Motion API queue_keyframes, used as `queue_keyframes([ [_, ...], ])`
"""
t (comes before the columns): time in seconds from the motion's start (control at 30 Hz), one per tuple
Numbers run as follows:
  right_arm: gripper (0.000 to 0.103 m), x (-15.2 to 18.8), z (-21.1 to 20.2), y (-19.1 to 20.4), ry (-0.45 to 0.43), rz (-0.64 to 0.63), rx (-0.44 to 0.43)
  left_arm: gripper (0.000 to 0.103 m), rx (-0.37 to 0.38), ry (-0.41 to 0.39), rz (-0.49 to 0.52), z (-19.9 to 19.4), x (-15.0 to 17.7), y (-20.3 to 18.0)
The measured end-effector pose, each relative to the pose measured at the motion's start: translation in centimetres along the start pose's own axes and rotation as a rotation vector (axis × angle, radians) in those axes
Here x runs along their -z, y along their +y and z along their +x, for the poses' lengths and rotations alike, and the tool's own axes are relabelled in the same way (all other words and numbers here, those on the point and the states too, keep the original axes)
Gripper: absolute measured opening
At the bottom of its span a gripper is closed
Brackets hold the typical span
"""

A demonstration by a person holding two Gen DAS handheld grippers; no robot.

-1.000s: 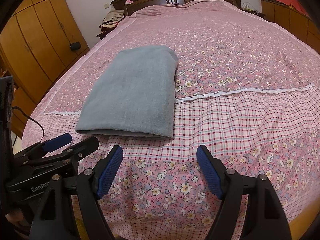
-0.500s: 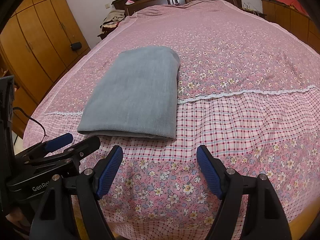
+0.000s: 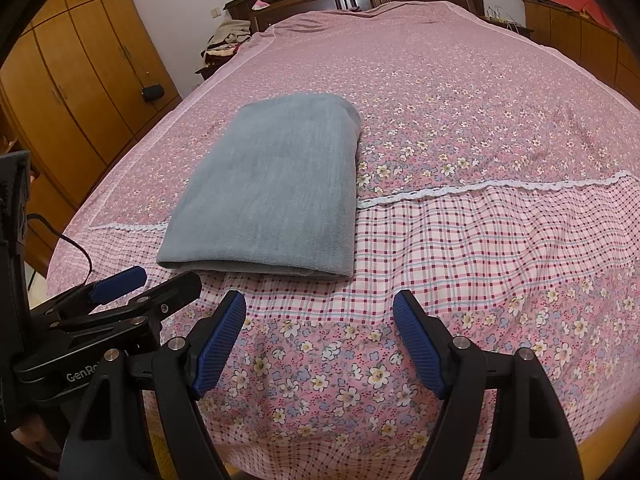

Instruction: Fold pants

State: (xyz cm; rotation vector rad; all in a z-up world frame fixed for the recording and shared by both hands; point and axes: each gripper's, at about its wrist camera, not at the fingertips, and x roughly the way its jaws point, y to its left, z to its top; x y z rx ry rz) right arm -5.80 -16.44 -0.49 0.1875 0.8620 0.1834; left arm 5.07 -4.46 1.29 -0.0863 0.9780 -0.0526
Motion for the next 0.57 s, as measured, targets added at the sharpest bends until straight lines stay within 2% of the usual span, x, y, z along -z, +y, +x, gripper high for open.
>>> queue_keyframes([
  [0.57, 0.078, 0.03, 0.07, -0.05, 0.001, 0.0, -0.001, 0.081, -0.002, 0.025, -0.011, 0.35, 0.25, -0.04],
])
